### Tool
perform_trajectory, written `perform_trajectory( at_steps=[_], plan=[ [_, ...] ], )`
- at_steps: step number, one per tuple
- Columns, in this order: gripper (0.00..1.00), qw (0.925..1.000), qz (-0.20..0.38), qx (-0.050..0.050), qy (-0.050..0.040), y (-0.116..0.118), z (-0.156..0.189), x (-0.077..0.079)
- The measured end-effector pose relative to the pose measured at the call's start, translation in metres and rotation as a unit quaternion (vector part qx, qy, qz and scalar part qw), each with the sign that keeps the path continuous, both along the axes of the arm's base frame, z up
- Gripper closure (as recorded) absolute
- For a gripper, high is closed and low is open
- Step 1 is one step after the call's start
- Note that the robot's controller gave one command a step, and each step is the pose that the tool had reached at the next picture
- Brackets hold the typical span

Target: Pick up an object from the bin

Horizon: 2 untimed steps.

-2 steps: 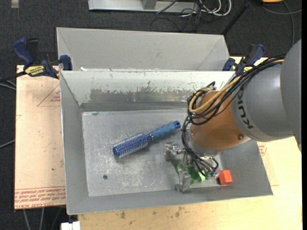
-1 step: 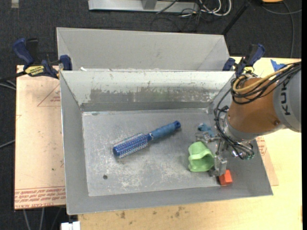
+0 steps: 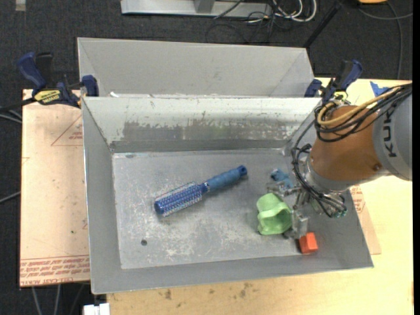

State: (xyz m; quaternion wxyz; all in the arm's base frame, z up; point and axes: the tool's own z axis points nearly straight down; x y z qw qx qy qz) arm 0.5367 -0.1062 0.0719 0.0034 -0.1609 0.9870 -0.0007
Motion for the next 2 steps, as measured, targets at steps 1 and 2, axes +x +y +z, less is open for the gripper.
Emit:
perform_trajectory(
  at_steps=[1,2],
  plan=[
    [1.00,0.9999,-0.012,0.000,-0.0029,-0.004,0.099,0.026],
    [1.00,0.9999,-0.013,-0.001,-0.0026,-0.005,0.223,0.008]
  ],
)
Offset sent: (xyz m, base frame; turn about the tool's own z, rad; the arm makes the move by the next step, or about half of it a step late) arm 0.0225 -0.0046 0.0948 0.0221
